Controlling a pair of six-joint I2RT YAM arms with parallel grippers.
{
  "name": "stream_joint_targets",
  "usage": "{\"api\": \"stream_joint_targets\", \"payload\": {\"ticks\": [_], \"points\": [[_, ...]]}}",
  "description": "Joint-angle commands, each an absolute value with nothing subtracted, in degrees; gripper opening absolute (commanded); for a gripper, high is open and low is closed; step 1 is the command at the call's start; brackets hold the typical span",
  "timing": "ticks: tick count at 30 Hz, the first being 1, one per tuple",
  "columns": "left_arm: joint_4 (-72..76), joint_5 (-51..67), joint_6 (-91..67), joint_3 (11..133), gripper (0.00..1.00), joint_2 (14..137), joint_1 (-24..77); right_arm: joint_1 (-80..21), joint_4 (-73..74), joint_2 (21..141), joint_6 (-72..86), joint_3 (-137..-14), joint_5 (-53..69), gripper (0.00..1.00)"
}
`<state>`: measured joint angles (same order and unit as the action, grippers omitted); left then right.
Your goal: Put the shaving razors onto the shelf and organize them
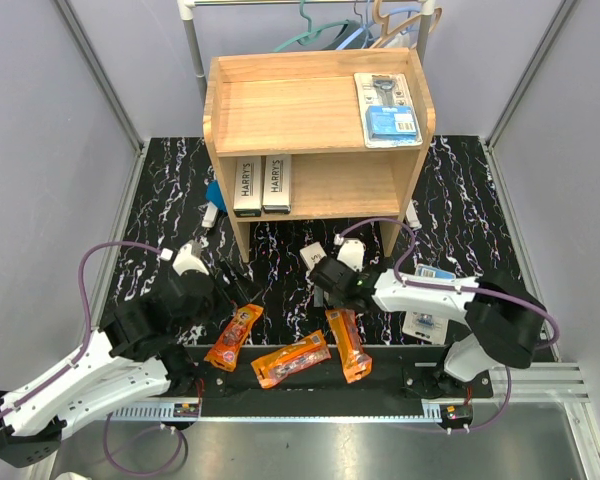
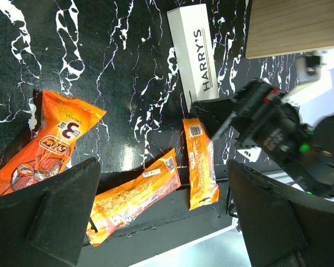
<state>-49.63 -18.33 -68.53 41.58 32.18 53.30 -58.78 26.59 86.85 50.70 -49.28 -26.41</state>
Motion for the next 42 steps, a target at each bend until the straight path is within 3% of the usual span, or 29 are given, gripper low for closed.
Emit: {"api": "stream_joint_targets", "payload": {"ticks": [1,21,24,29,42], "points": [[-47.37,-17.4,-67.41,41.66,0.99,31.55,53.44,-59.06,24.52,89.47,50.53,-51.41,-29.35,1.0],[-48.25,-16.96,-66.62,42.71,0.99,31.11,53.44,-56.25,15.21,93.34,48.34,-49.4,-28.39,0.98],[-48.69,-17.14,-66.45,42.8,0.99,31.03,53.44,-56.25,14.24,93.6,48.08,-49.22,-27.34,0.8],[-48.78,-17.31,-66.45,42.89,0.99,30.94,53.52,-56.34,13.89,93.43,48.08,-48.43,-25.93,0.59],[-48.78,-17.67,-66.09,43.59,0.99,31.46,53.52,-56.16,14.76,83.69,46.85,-45.62,-24.52,0.49]]}}
